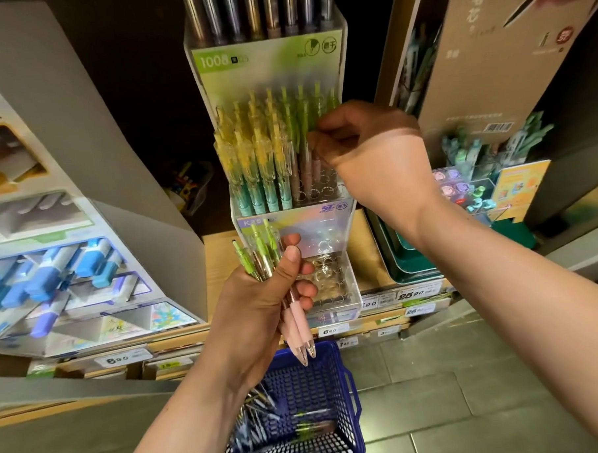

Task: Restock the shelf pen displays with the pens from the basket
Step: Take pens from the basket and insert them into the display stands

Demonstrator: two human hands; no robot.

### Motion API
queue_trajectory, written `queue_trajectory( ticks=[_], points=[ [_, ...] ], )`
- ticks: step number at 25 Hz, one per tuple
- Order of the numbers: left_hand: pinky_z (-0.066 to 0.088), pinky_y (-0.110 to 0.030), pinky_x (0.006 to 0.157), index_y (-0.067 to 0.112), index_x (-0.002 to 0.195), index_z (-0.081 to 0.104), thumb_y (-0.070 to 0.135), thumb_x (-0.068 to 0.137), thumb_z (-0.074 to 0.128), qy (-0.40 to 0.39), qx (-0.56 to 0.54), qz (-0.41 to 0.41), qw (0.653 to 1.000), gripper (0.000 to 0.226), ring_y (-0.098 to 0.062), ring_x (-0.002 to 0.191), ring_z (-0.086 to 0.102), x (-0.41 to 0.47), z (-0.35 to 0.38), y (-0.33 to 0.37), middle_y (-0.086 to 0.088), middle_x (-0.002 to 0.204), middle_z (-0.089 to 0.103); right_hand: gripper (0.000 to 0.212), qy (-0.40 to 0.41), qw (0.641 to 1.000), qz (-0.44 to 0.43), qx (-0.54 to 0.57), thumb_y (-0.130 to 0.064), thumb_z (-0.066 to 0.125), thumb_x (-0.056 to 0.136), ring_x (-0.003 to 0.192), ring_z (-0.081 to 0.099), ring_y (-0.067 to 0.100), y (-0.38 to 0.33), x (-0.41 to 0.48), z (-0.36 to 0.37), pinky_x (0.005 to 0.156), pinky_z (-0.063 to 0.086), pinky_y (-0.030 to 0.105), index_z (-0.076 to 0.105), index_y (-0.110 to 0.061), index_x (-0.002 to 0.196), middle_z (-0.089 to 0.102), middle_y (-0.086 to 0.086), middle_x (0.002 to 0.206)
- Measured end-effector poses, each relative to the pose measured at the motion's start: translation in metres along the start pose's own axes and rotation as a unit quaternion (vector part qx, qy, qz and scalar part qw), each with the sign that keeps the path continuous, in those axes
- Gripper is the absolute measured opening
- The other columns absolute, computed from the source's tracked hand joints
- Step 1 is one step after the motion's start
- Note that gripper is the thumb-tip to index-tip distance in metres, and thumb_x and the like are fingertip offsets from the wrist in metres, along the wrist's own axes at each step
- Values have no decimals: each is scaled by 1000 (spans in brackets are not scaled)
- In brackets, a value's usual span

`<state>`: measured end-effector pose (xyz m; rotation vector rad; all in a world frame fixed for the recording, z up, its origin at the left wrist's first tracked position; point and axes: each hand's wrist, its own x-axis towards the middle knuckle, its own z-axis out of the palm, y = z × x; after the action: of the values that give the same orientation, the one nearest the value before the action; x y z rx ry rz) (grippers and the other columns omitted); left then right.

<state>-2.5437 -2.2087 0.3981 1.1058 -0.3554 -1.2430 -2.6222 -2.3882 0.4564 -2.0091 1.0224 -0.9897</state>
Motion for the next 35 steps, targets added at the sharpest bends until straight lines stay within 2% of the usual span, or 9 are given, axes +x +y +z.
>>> queue_trajectory(
  ticks=[5, 8, 11, 14, 19, 24, 27, 30, 35],
  points=[
    [55, -26, 57, 16, 109, 71, 37, 81, 72, -6, 56, 11, 998, 35, -17, 71, 71, -3, 0, -1, -11, 97, 76, 12, -24, 999, 47, 13, -25, 74, 89, 78, 71, 6, 0, -11, -8, 80, 57, 24, 76, -20, 99, 74, -9, 81],
    [55, -25, 54, 12, 115, 67, 35, 83, 70, -15, 58, 24, 998, 39, -18, 71, 73, -3, 2, 1, -15, 96, 77, 15, -33, 994, 99, 26, -36, 72, 89, 55, 66, 2, -4, -30, -18, 60, 54, 22, 72, -25, 79, 72, -9, 64],
    [55, -26, 53, 16, 111, 72, 34, 86, 69, -50, 90, 54, 993, 31, -18, 69, 72, -2, 5, 5, -14, 95, 76, 26, -196, 968, 156, -8, -54, 72, 85, 47, 62, -3, -10, -55, -21, 47, 46, 13, 72, -30, 74, 70, -19, 63],
    [57, -28, 53, 18, 109, 71, 34, 84, 70, -66, 137, 71, 986, 29, -20, 69, 73, -2, 9, 7, -13, 92, 76, 23, -284, 946, 154, 8, -46, 74, 87, 54, 68, 2, -14, -66, -19, 55, 53, 15, 76, -26, 76, 73, -14, 69],
    [62, -31, 63, 6, 116, 64, 36, 93, 58, -54, 172, 80, 980, 38, -25, 76, 76, -5, 9, 2, -15, 94, 77, 16, -250, 955, 152, 37, -33, 70, 93, 64, 71, 8, -8, -62, -19, 75, 62, 38, 78, -24, 82, 75, -7, 74],
    [61, -29, 63, 2, 112, 65, 33, 101, 50, -40, 186, 99, 977, 36, -27, 78, 77, -6, 8, -2, -13, 93, 77, 5, -283, 942, 160, 88, -28, 75, 89, 64, 72, 11, -10, -67, -23, 68, 59, 26, 74, -24, 92, 76, -5, 77],
    [62, -33, 66, 9, 116, 64, 35, 101, 47, -16, 143, 86, 986, 35, -29, 78, 75, -4, 6, -3, -11, 95, 76, 7, -190, 965, 160, 88, -24, 80, 84, 73, 74, 11, -18, -49, -32, 75, 60, 26, 74, -27, 86, 77, -9, 75],
    [58, -27, 52, 24, 116, 68, 41, 99, 49, 11, 154, 60, 986, 31, -33, 71, 69, -3, 3, -4, -7, 73, 64, 13, -45, 981, 112, 150, -14, 78, 86, 71, 75, 12, -24, -15, -52, 63, 59, 20, 74, -26, 83, 77, -7, 74],
    [41, -26, 38, 35, 108, 60, 39, 101, 50, 15, 159, 58, 986, 13, -29, 49, 32, 2, 0, -10, -10, 62, 31, 5, 34, 985, 15, 171, -13, 74, 90, 76, 76, 16, -26, 16, -52, 74, 62, 27, 73, -17, 91, 76, -1, 77]
  ],
)
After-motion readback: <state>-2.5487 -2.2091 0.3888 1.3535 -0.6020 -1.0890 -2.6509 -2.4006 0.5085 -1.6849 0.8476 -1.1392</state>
